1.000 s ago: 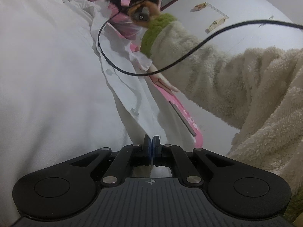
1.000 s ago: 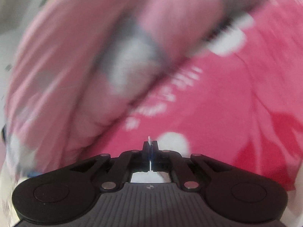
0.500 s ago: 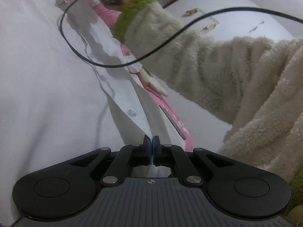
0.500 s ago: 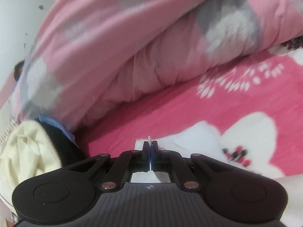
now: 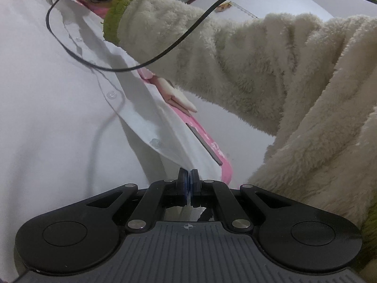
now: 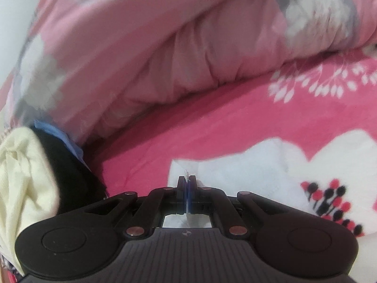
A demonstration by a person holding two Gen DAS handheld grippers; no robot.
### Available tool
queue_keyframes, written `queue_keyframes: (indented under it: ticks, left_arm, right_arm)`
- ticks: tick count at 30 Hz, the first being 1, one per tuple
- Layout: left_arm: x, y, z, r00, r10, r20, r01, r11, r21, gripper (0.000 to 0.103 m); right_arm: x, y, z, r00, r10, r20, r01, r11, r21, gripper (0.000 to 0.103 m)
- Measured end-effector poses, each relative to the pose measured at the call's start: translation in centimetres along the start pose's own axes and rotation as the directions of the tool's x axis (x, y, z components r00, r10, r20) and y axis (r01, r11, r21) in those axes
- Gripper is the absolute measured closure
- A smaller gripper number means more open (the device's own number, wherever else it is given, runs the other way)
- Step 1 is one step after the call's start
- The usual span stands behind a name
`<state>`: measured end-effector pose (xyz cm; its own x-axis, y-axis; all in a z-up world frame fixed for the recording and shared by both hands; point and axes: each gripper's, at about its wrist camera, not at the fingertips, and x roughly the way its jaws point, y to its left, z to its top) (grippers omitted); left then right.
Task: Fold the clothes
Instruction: 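Hold the placket with the left gripper while the right gripper pulls the sleeve edge outward, then open both grippers and lift them off the white shirt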
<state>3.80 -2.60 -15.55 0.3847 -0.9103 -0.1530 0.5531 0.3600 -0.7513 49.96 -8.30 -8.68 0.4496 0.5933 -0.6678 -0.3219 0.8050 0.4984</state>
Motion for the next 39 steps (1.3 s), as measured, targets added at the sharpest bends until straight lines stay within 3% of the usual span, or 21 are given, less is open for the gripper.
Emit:
queue_keyframes:
  ticks: [2,4,7,10,14,17,19,21,23,26,28,31,35,39]
  left_arm:
    - [0.1,-0.2,-0.1,1.0,0.006,0.0,-0.006,1.0,-0.007,0.103]
    - [-0.1,-0.4,-0.2,1.0,0.018,0.002,-0.018,1.0,-0.006,0.103]
    - [-0.4,-0.7,-0.3,0.999,0.043,0.009,-0.043,0.999,-0.001,0.103]
    - [-0.3,-1.0,-0.5,0.998,0.061,0.013,-0.061,0.998,-0.008,0.103]
    - [0.0,-1.8,-0.6,0.996,0.092,0.01,-0.092,0.996,0.004,0.103]
    - [0.1,-1.9,-0.4,0.993,0.12,-0.004,-0.12,0.993,-0.007,0.102]
    - [0.1,-1.8,-0.3,0.99,0.137,-0.024,-0.138,0.99,-0.027,0.099]
    - [-0.3,-1.6,0.2,0.989,0.148,-0.03,-0.149,0.988,-0.039,0.09]
    - [-0.7,-1.7,0.7,0.986,0.165,-0.034,-0.167,0.985,-0.048,0.083]
    - [-1.7,-1.7,0.6,0.98,0.195,-0.051,-0.198,0.978,-0.069,0.076]
    - [-2.1,-1.8,0.7,0.972,0.224,-0.064,-0.229,0.97,-0.078,0.073]
    - [-1.9,-2.1,1.1,0.957,0.279,-0.084,-0.285,0.955,-0.078,0.072]
    - [-1.3,-2.5,1.4,0.936,0.338,-0.095,-0.346,0.934,-0.087,0.072]
    - [-1.4,-2.6,1.5,0.924,0.371,-0.091,-0.38,0.916,-0.128,0.072]
  right_arm:
    - [0.7,-0.7,-0.1,0.999,-0.038,-0.032,0.039,0.999,0.017,0.1]
    - [-0.1,-1.6,-0.1,0.999,-0.021,-0.032,0.023,0.998,0.054,0.099]
    - [-4.9,-2.8,-0.4,0.998,0.04,0.041,-0.044,0.994,0.104,0.097]
    - [-13.0,-4.2,-1.7,0.989,0.085,0.123,-0.097,0.991,0.095,0.091]
    - [-27.9,-6.2,-5.8,0.963,0.103,0.249,-0.128,0.988,0.087,0.085]
    - [-40.5,-7.2,-10.7,0.919,0.032,0.393,-0.069,0.994,0.081,0.073]
    - [-47.9,-7.8,-15.0,0.875,-0.048,0.482,-0.001,0.995,0.102,0.064]
    - [-54.1,-8.6,-19.9,0.831,-0.133,0.541,0.062,0.987,0.148,0.059]
    - [-58.0,-9.6,-24.4,0.803,-0.2,0.562,0.106,0.975,0.196,0.058]
    - [-60.9,-11.0,-31.3,0.785,-0.279,0.553,0.145,0.951,0.273,0.058]
    - [-61.1,-11.9,-35.1,0.786,-0.305,0.538,0.146,0.937,0.318,0.058]
    - [-59.1,-13.5,-39.2,0.808,-0.304,0.505,0.112,0.92,0.374,0.058]
    - [-55.4,-15.5,-41.8,0.857,-0.254,0.448,0.062,0.915,0.4,0.058]
    - [-51.6,-16.1,-42.6,0.902,-0.219,0.372,0.067,0.923,0.379,0.058]
